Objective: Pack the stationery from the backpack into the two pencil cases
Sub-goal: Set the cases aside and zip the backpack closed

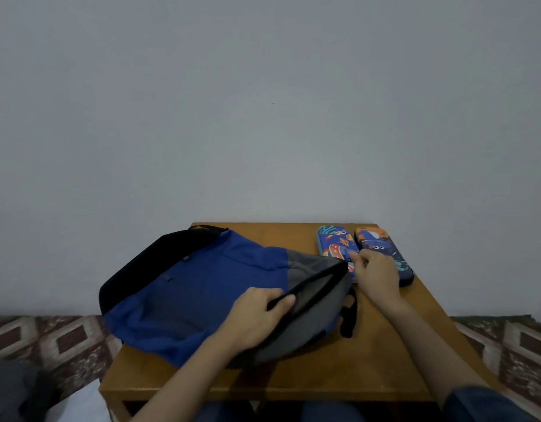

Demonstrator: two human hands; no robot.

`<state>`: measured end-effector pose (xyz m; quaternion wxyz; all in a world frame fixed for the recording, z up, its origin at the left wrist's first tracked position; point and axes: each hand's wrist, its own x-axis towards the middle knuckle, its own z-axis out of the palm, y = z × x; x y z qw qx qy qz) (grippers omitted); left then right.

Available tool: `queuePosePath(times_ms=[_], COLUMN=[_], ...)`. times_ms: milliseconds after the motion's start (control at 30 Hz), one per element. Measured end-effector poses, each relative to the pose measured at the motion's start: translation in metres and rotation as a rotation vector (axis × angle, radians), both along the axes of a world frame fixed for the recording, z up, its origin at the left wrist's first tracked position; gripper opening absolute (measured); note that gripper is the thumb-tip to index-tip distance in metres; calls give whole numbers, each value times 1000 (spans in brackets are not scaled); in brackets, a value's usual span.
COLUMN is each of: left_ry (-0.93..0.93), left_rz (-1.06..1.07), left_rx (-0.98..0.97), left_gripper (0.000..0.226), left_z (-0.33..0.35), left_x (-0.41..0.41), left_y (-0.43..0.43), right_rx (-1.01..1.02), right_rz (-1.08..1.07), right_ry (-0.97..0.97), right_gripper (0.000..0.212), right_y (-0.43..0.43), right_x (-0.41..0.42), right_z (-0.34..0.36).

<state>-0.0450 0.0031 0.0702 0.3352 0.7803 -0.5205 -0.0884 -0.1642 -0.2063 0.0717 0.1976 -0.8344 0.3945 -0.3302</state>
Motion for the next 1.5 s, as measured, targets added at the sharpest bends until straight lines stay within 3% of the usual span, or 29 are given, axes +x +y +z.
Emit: queuePosePath(times_ms=[67, 133, 200, 267, 367, 500, 667, 733, 800, 833, 967, 1133, 1333, 1500], left_ry=[-145, -117, 85, 143, 181, 58, -121, 44, 330, 377, 83, 377, 558, 429], left_rz=[309, 640, 705, 605, 497, 341, 402, 266, -17, -139, -319, -420, -472, -127], left_rx=[182, 526, 738, 809, 681, 535, 485, 261, 135, 145, 170, 159, 117, -39], left_gripper=[60, 69, 78, 85, 86, 76, 61, 70, 56, 46, 39, 33, 17, 25], left_z=[-9, -25, -43, -62, -81, -86, -57, -32, -4, 6, 14, 38, 56, 51], left_x=[17, 39, 52, 56, 47, 52, 71, 53, 18, -2, -32, -8, -13, 2], left_y=[11, 27, 39, 37, 21, 1, -26, -44, -54, -56, -49, -6, 10, -6], right_rx=[-4, -10, 6, 2, -1, -12, -71, -47, -70, -87, -15, -13, 79, 547], right_rz=[-19, -53, -87, -128, -189, -225, -15, 39, 121, 185, 299, 85, -27, 47], right_ry=[-64, -142, -255, -346, -409, -446, -414, -336, -276, -257, -44, 94, 182, -145], right_gripper=[38, 40, 41, 42, 49, 46, 41, 41, 43, 45, 46, 35, 33, 39], right_y=[2, 0, -4, -7, -9, -18, 0, 16, 32, 38, 37, -6, -33, -21], right_x=[-1, -5, -9, -14, -26, -50, -71, -66, -55, -49, -33, -21, 7, 2], right_z=[3, 7, 13, 16, 19, 14, -8, -13, -10, -7, 11, -1, -28, -22])
